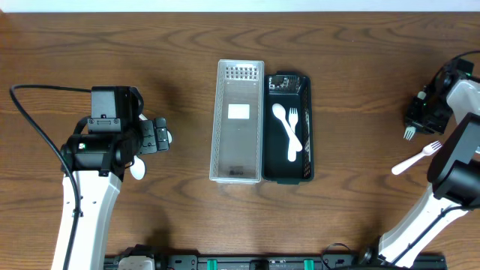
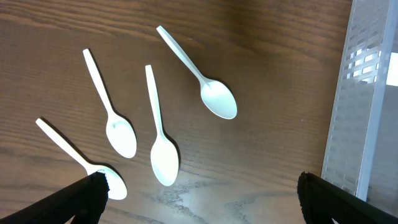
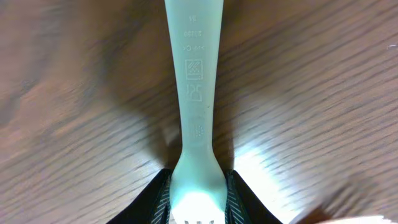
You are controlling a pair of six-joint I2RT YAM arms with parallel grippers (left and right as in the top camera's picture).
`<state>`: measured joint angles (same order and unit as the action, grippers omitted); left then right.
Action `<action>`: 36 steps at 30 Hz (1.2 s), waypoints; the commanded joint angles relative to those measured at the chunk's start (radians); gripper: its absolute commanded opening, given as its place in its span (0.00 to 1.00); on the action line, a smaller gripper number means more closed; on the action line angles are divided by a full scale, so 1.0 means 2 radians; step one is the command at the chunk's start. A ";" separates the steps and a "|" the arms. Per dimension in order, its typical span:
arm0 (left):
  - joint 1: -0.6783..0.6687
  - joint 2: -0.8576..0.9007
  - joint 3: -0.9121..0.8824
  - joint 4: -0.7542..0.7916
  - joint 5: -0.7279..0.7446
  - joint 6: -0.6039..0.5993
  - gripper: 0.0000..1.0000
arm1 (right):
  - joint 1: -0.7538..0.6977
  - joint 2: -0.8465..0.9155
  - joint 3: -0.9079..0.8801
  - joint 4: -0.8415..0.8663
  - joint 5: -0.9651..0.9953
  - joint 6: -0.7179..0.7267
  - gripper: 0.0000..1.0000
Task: Pack container
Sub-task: 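Return the right gripper and grasp the upper white fork, then carry the fork left and release it into the dark green basket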
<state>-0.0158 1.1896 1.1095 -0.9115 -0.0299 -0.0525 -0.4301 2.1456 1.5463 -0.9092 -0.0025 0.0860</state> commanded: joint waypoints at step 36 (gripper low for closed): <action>0.000 0.003 0.007 0.000 -0.004 -0.003 0.99 | 0.443 -0.123 -0.018 -0.045 0.007 0.258 0.20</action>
<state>-0.0158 1.1896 1.1095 -0.9112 -0.0299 -0.0525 0.4484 1.8938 1.5234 -1.0023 -0.0040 0.5762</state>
